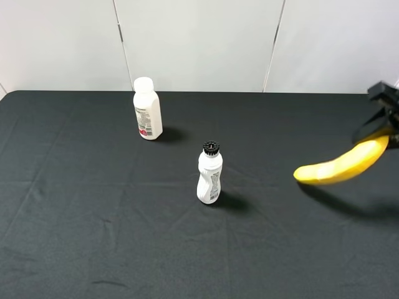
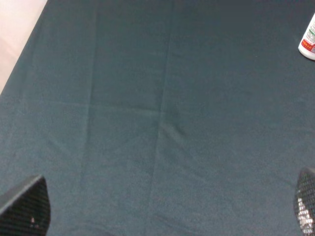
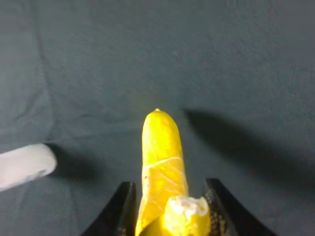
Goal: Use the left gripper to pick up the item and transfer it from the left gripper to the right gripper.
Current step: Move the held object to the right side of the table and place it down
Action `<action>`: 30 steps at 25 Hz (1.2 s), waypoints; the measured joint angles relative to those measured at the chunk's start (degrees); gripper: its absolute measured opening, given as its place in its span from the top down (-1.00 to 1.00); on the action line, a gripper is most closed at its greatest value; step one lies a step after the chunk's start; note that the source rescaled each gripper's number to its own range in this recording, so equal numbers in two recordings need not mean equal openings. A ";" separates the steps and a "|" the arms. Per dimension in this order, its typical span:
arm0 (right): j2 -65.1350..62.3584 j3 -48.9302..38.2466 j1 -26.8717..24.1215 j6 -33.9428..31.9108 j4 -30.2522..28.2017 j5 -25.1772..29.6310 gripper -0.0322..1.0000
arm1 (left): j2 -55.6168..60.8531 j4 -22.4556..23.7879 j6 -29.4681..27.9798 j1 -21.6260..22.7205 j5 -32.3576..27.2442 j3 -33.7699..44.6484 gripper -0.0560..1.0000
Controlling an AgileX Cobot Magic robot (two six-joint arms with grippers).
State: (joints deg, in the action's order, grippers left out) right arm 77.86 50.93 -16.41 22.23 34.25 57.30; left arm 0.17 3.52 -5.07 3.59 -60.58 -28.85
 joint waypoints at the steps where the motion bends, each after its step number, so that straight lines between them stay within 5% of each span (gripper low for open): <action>1: 0.00 1.12 0.00 0.00 0.34 1.57 0.94 | 0.00 0.00 0.00 0.00 0.00 0.00 -1.00; 8: 3.04 2.85 0.00 4.90 5.88 10.80 0.94 | 0.00 0.00 0.00 0.00 0.00 0.00 -1.00; 22: 24.11 3.26 0.00 10.76 11.94 11.00 0.94 | 0.00 0.00 0.00 0.00 0.00 0.00 -1.00; 30: 25.67 4.93 0.00 11.19 12.81 10.12 0.94 | 0.00 0.00 0.00 0.00 0.00 0.00 -1.00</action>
State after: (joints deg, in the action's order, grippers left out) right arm 103.53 55.86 -16.41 33.42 47.06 67.42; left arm 0.17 3.52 -5.07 3.59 -60.58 -28.85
